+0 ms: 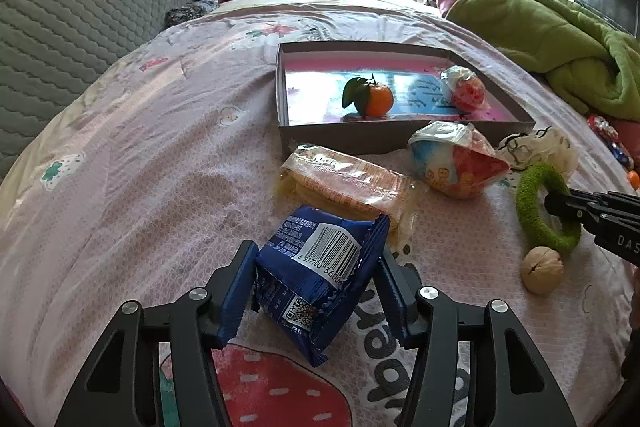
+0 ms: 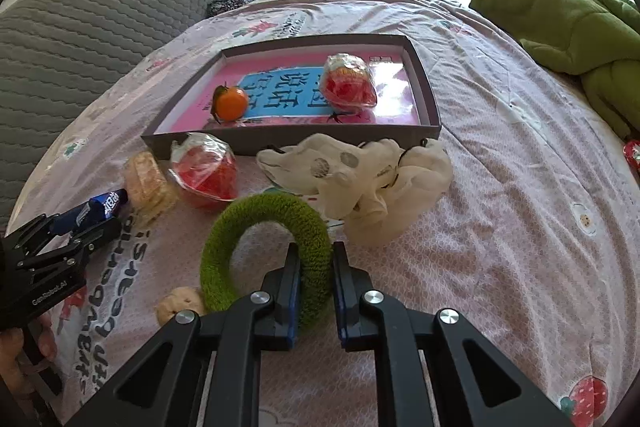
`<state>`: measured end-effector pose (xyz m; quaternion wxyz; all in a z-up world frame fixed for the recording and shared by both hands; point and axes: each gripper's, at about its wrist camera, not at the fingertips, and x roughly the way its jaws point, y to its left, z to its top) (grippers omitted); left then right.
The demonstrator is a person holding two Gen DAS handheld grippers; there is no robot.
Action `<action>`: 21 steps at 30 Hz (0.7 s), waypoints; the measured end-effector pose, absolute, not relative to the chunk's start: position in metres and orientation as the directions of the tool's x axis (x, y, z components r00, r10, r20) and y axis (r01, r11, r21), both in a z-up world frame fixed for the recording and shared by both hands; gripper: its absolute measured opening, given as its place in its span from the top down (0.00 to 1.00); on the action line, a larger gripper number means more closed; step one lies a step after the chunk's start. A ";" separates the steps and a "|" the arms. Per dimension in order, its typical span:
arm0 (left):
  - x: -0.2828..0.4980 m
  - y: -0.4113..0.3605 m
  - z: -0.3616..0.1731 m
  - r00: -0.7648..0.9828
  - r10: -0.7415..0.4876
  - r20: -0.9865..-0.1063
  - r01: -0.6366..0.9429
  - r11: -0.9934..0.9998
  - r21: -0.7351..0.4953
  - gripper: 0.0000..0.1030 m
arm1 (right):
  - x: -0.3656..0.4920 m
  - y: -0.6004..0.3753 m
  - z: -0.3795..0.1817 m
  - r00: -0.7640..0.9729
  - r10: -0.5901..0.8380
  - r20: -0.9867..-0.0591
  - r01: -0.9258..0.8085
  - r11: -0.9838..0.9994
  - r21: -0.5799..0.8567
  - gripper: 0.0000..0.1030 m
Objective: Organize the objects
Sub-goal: 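Close left tool on the blue snack packet while right tool closes on the green ring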
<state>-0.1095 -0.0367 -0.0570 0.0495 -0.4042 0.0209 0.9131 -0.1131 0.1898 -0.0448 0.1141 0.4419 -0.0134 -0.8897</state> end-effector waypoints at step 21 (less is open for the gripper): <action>-0.083 -0.024 -0.019 -0.728 0.073 -0.681 -0.087 -0.996 -0.014 0.43 | -0.094 0.193 -0.003 -0.656 -0.241 -0.716 0.219 -0.968 0.126 0.86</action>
